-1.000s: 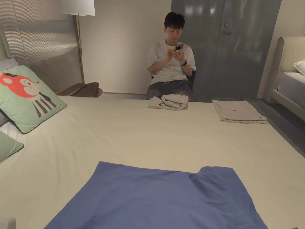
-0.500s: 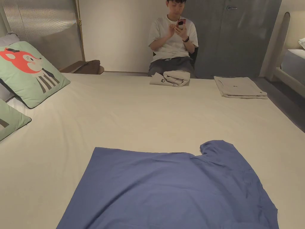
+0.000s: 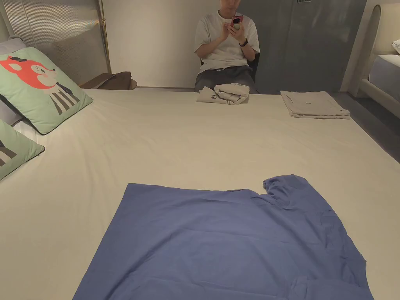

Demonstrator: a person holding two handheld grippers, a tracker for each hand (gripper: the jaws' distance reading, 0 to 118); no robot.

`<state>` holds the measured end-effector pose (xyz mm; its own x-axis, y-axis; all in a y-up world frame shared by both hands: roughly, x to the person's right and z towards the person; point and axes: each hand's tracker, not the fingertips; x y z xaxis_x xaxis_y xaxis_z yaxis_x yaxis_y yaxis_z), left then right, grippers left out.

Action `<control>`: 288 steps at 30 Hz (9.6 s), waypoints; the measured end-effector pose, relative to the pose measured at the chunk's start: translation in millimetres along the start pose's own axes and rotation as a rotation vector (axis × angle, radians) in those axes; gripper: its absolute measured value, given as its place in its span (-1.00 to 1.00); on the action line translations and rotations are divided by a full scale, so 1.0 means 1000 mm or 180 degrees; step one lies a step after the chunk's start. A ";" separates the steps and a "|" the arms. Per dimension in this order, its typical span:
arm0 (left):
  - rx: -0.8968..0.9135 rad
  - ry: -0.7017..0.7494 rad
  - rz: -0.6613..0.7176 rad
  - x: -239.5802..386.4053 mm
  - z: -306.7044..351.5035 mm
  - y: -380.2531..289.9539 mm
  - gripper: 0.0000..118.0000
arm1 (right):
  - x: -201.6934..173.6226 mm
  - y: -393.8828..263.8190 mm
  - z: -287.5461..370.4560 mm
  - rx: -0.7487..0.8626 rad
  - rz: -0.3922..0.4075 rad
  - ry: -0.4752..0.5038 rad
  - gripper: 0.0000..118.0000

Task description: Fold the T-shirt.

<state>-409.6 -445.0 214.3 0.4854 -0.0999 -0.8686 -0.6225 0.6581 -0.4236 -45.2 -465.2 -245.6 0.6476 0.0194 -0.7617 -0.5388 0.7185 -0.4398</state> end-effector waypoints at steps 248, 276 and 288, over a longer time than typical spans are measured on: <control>0.1275 -0.0884 0.0442 0.050 0.011 0.164 -1.00 | -0.061 0.152 0.009 0.1735 -0.0319 -0.0161 -1.00; -0.0548 -0.0728 0.0361 0.042 -0.202 0.231 -0.93 | -0.056 0.169 -0.104 0.0817 -0.0188 -0.0041 -0.25; -0.0420 -0.0752 0.0393 0.036 -0.189 0.228 -0.93 | 0.002 0.217 -0.225 -0.0732 -0.0245 -0.0110 0.53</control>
<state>-649.3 -439.6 37.7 0.5208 0.1616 -0.8382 -0.7527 0.5501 -0.3616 -281.6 -465.6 -449.9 0.7074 -0.0027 -0.7068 -0.5931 0.5416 -0.5957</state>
